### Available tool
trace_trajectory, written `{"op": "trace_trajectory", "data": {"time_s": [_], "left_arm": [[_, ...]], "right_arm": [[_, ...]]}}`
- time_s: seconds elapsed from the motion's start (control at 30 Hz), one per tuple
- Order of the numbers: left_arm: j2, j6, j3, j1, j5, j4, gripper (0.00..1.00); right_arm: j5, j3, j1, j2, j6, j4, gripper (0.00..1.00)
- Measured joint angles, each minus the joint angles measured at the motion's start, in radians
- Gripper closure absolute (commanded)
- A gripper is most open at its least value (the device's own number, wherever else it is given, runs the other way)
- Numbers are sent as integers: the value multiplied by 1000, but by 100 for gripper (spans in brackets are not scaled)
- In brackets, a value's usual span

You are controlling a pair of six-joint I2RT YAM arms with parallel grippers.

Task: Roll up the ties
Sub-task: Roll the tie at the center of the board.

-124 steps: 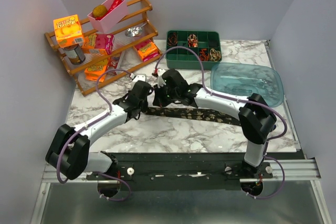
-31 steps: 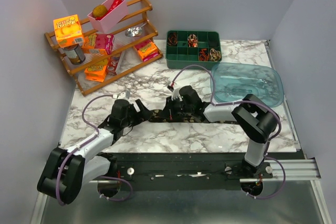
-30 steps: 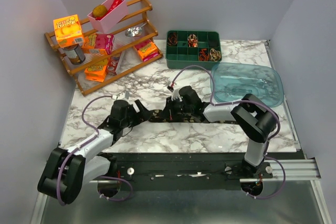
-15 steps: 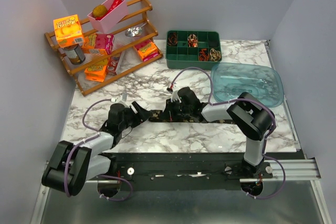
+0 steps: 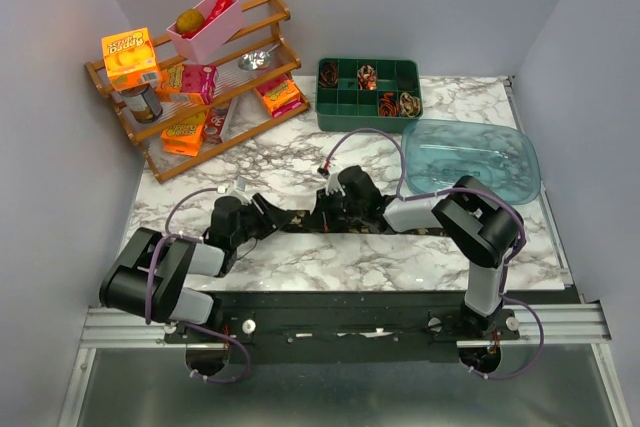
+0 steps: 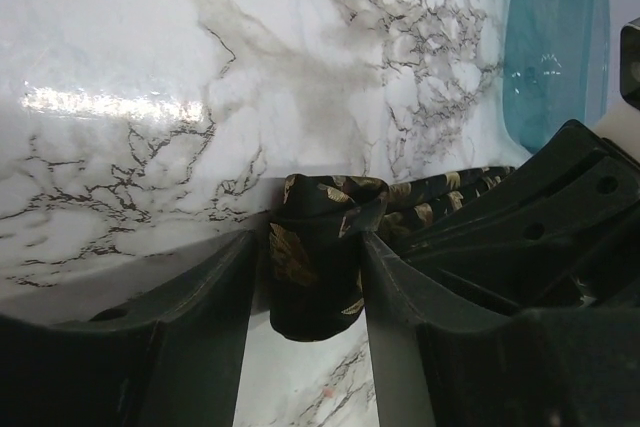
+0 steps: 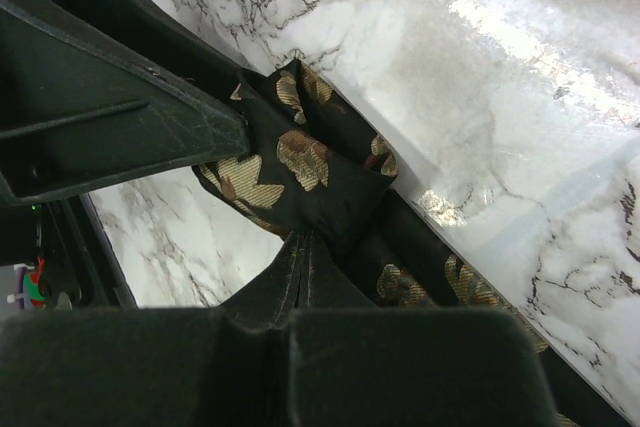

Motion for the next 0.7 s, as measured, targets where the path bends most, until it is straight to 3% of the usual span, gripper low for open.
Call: {"op": "trace_trajectory", "data": {"time_s": [0.1, 0.23, 0.33, 0.53, 0.7], "left_arm": [[20, -6, -8, 0, 3, 33, 58], [14, -7, -13, 0, 5, 52, 81], [-10, 5, -12, 0, 5, 47, 92], [-66, 82, 48, 0, 3, -74, 99], [-84, 167, 126, -14, -11, -217, 100]], "right_arm": [[0, 3, 0, 0, 0, -6, 99], [0, 14, 0, 0, 0, -17, 99], [2, 18, 0, 0, -1, -24, 99], [37, 44, 0, 0, -7, -76, 99], [75, 69, 0, -1, -17, -110, 99]]}}
